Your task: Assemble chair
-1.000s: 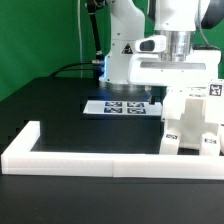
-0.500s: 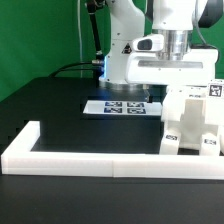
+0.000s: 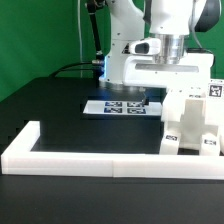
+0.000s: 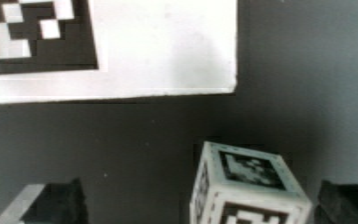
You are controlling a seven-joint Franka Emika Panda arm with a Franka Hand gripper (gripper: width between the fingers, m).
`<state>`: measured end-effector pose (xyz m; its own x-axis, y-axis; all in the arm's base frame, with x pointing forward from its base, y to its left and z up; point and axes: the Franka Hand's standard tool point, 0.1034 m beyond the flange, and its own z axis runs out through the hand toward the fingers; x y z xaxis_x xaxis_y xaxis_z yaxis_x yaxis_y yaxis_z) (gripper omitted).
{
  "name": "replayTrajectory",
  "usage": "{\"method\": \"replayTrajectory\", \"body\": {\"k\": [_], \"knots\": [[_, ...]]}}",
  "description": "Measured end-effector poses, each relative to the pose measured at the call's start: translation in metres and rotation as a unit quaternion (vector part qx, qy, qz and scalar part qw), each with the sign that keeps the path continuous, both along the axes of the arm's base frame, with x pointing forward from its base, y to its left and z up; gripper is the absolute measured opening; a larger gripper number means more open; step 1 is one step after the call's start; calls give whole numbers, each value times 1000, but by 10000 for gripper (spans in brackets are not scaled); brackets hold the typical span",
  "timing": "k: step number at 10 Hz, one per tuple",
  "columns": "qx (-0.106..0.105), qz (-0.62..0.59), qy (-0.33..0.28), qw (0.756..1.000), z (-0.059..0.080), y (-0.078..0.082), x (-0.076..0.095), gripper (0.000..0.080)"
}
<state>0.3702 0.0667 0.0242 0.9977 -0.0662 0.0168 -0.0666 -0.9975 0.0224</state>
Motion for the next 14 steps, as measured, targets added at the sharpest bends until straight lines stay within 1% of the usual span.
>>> {"method": "replayTrajectory", "body": {"k": [2,5,7,8,9,14], "knots": [[-3,1,0,1000,-5,0,3,649],[-4,1,2,1000,-7,-1,2,649],[-5,1,3,1000,-8,-1,2,387],[-5,1,3,1000,-8,-1,2,387],[-5,1,3,1000,-8,-1,2,283],[-5,1,3,1000,-8,-1,2,284]]}}
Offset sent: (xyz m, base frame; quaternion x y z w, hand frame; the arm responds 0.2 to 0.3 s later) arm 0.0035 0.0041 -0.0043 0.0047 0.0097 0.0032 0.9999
